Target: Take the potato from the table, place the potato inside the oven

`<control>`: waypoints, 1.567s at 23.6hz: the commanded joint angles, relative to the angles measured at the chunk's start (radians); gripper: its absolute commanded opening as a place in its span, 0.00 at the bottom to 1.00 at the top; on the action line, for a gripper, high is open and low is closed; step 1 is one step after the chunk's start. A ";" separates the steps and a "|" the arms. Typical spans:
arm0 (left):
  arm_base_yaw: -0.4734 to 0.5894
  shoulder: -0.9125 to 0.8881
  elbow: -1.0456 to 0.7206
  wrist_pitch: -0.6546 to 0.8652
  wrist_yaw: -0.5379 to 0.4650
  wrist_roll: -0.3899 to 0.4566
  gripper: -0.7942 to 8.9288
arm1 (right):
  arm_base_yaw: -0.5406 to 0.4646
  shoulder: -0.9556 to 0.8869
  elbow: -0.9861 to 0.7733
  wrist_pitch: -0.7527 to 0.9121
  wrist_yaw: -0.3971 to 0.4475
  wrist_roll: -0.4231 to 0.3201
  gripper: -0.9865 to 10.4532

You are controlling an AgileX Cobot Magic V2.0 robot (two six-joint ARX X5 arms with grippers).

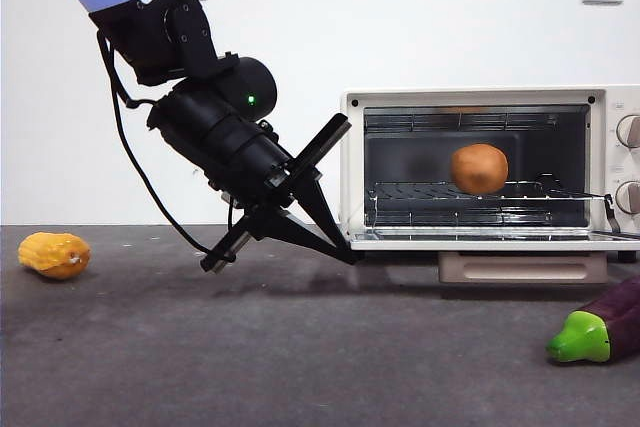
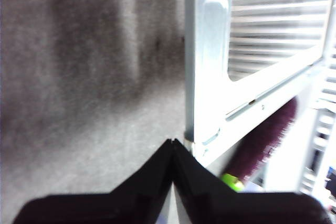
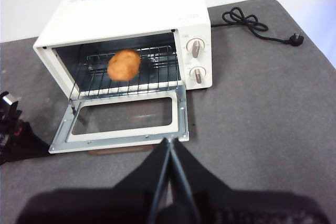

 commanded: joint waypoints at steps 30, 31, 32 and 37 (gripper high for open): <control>0.095 0.026 0.201 0.206 0.250 -0.173 0.08 | 0.002 -0.005 0.005 0.023 0.006 0.007 0.09; 0.095 0.026 0.219 0.206 0.240 -0.177 0.08 | 0.002 -0.005 0.005 0.023 0.008 0.007 0.09; 0.095 0.026 0.235 0.206 0.236 -0.177 0.08 | 0.001 -0.005 0.005 0.023 0.008 0.007 0.09; 0.096 0.026 0.293 0.205 0.235 -0.177 0.08 | 0.002 -0.005 0.005 0.023 0.008 0.007 0.09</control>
